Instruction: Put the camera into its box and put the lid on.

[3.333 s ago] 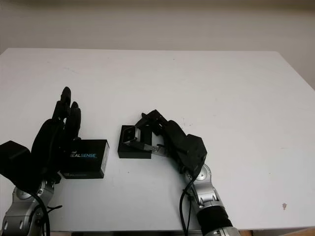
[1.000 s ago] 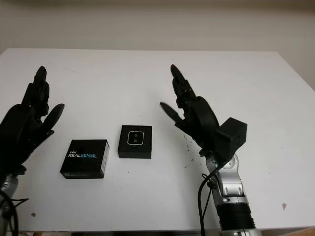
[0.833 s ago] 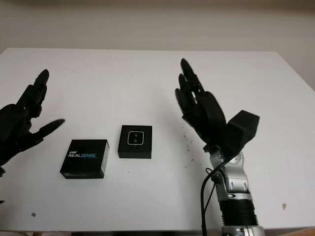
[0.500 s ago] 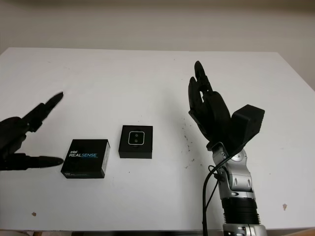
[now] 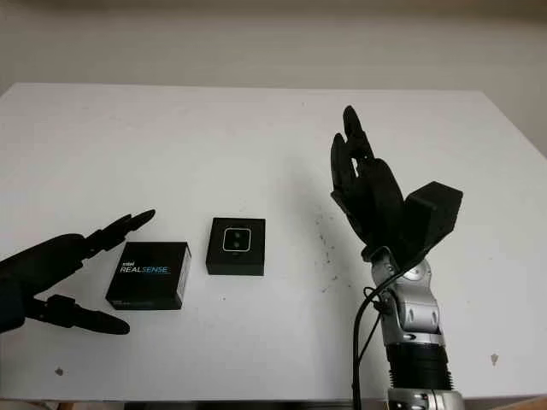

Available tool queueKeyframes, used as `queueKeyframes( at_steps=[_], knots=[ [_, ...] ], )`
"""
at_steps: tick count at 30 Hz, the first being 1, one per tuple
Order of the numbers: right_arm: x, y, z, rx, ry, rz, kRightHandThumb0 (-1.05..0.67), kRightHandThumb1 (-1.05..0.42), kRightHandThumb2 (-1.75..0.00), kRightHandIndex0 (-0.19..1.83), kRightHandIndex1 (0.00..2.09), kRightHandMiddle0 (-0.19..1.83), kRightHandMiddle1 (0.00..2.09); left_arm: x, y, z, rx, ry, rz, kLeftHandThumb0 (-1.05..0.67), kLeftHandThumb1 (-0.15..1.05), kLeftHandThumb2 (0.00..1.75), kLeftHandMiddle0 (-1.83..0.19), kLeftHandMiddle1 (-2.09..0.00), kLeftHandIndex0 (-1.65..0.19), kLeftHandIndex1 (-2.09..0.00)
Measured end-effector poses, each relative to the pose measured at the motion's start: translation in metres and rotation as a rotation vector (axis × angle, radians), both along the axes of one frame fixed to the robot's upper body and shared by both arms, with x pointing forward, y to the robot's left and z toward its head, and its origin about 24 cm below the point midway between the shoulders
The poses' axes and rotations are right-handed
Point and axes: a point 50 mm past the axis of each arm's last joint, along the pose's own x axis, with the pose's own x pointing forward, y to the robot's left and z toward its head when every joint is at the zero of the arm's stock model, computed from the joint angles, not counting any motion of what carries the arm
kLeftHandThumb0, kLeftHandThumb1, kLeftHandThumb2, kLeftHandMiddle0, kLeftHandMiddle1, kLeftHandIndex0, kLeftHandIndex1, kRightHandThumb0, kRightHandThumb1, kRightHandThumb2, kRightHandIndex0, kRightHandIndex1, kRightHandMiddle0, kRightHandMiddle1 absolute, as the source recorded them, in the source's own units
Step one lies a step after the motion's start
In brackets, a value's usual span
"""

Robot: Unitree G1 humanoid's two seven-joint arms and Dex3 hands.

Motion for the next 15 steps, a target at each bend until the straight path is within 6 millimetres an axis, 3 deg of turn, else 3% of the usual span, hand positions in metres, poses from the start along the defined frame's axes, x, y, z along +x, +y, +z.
queueKeyframes(
  at_steps=[15],
  knots=[
    [-0.005,0.002,-0.003,-0.1,-0.047,-0.023,-0.73,-1.05,-0.44,-0.06,0.08,-0.05,0.09,0.03,0.0,-0.014,-0.053,-0.144,0.016,-0.62,0.8,0.06,0.0,-0.08,0.03,-0.09]
  ],
)
